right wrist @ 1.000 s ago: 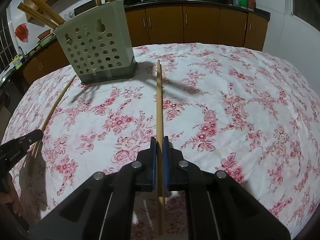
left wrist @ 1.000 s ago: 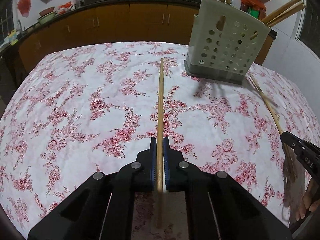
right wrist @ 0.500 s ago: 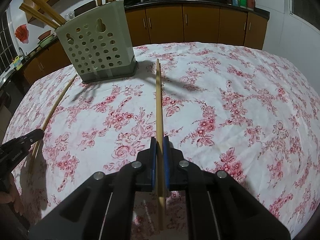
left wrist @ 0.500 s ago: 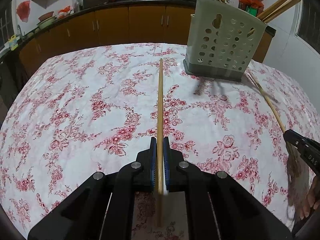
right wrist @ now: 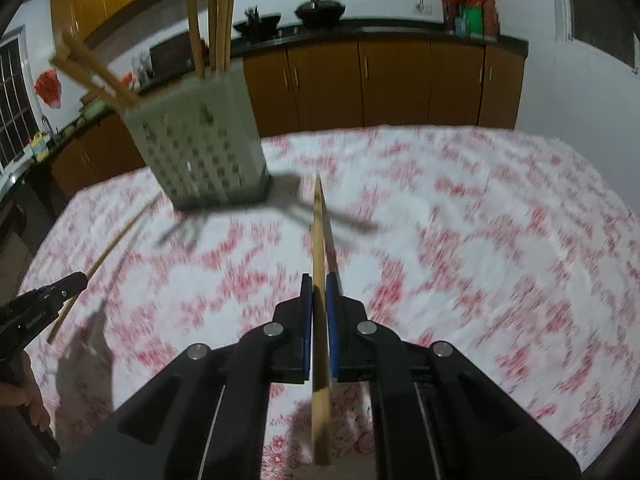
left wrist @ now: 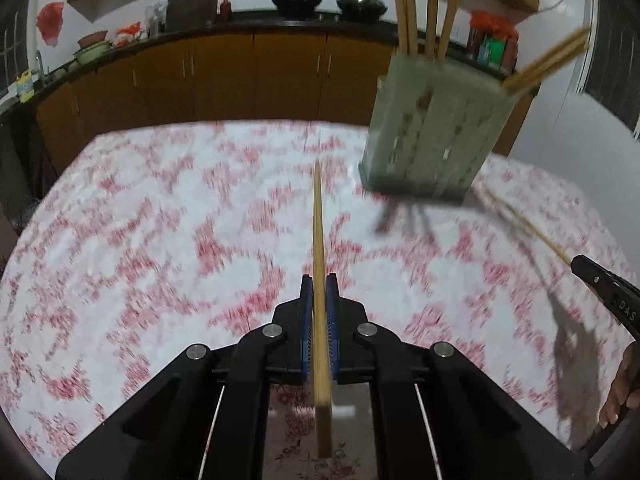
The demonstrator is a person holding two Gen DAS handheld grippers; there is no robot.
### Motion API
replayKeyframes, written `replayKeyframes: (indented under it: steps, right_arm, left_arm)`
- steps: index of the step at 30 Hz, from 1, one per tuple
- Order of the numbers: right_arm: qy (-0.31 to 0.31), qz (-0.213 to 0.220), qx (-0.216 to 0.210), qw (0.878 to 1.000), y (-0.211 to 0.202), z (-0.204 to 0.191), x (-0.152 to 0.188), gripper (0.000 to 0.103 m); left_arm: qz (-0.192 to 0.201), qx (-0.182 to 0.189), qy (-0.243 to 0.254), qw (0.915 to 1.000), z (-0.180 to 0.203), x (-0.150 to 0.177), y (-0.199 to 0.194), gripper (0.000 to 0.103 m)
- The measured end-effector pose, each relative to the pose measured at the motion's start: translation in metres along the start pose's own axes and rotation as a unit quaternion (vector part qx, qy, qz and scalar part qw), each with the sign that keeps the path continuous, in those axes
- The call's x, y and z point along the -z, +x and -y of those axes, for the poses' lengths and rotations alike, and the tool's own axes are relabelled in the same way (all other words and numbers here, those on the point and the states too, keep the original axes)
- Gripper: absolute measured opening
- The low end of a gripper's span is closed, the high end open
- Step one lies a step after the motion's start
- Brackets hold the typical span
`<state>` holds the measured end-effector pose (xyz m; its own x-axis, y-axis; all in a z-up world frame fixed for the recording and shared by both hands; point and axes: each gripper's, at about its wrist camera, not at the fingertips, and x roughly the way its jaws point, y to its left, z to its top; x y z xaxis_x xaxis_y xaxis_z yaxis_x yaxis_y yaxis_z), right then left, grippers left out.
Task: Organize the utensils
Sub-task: 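Lift both chopsticks upright toward the green holder, then lower both chopsticks into the green holder and open both grippers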
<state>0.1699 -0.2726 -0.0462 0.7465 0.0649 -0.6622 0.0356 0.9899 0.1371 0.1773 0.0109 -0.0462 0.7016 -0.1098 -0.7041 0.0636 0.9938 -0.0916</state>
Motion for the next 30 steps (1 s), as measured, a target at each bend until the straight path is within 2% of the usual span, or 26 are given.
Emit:
replayKeyframes:
  steps: [12,17,24,30]
  right_arm:
    - [0.009,0.103,-0.007,0.995,-0.055,0.004,-0.046,0.008]
    - [0.007,0.141,-0.027,0.990,-0.082,0.001,-0.070,0.008]
    - [0.020,0.187,-0.112,0.976,-0.123,-0.011,-0.111,0.008]
    - [0.004,0.255,-0.124,0.959,-0.146,-0.036,-0.143,0.008]
  left_arm:
    - [0.108,0.019,-0.021,0.9938,-0.009,-0.051,-0.061,0.007]
    - [0.150,0.033,-0.017,0.9880,-0.010,-0.075,-0.088,0.007]
    - [0.204,0.070,0.001,0.9765,0.010,-0.103,-0.125,0.007]
    - [0.275,0.090,0.016,0.9572,0.042,-0.135,-0.148,0.007]
